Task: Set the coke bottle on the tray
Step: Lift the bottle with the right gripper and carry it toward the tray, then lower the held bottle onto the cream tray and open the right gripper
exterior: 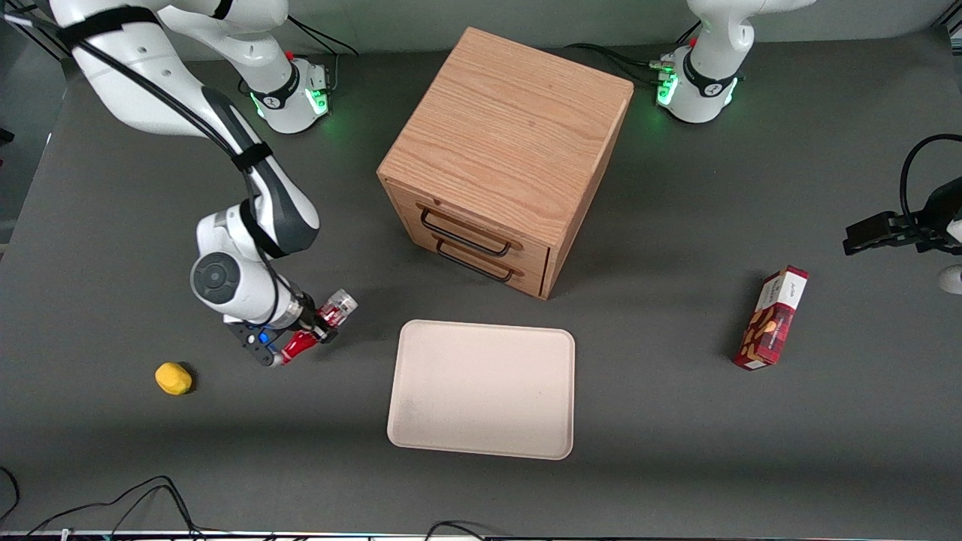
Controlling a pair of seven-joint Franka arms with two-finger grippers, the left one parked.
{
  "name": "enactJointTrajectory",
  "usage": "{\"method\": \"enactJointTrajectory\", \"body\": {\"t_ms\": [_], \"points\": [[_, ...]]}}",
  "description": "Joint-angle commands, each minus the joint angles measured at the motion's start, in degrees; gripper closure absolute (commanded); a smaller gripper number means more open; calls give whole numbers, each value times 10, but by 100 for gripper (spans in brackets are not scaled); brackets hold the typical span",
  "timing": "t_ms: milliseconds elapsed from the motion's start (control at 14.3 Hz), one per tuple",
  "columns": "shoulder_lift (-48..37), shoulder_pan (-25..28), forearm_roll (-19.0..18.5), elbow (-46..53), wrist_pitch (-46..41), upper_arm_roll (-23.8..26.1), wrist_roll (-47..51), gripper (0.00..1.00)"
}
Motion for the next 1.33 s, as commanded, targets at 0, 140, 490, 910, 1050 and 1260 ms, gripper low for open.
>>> {"method": "enactJointTrajectory", "body": {"t_ms": [0,140,490,910,1050,1260], "points": [[5,2,-10,129,-124,7,-59,100],[18,6,-4,210,-185,8,-114,100],[129,89,-7,426,-238,8,-188,100],[260,130,-7,489,-135,4,-321,100],[298,145,-8,489,-106,2,-319,100],[339,148,-8,487,-66,1,-312,100]]}}
